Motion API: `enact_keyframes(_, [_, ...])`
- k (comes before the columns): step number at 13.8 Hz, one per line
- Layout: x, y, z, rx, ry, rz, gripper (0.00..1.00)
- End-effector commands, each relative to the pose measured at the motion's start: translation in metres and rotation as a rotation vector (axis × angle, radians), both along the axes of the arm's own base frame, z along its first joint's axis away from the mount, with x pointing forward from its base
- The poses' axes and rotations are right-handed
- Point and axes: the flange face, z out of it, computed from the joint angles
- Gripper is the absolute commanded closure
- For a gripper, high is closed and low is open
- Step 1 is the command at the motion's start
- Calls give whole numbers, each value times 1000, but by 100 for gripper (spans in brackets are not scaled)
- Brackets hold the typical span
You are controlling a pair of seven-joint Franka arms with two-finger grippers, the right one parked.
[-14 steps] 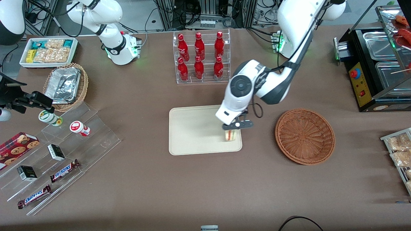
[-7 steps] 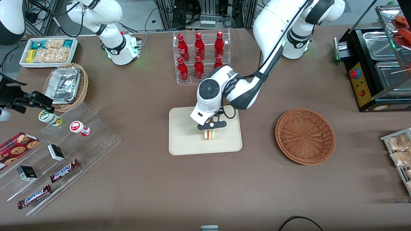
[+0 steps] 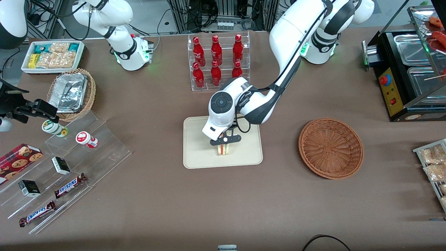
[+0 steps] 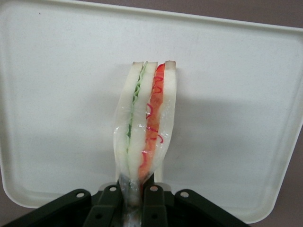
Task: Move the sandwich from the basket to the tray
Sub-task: 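Lower the sandwich onto the cream tray and open the left gripper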
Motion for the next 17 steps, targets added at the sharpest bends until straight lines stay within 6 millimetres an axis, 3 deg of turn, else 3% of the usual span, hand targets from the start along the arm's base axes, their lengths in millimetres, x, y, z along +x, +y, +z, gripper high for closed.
enact_keyframes(1, [3,-5,-9,29,-2,28,100])
enact_keyframes(6, [2,-5,-12,30,8,87,100])
enact_keyframes(7, [2,-5,-12,30,8,87,64])
enact_keyframes(8, [2,-5,-12,30,8,87,1])
enact_keyframes(13, [7,-6,7,17,-11,87,0])
enact_keyframes(17, [14,-5,43,6,-23,84,0])
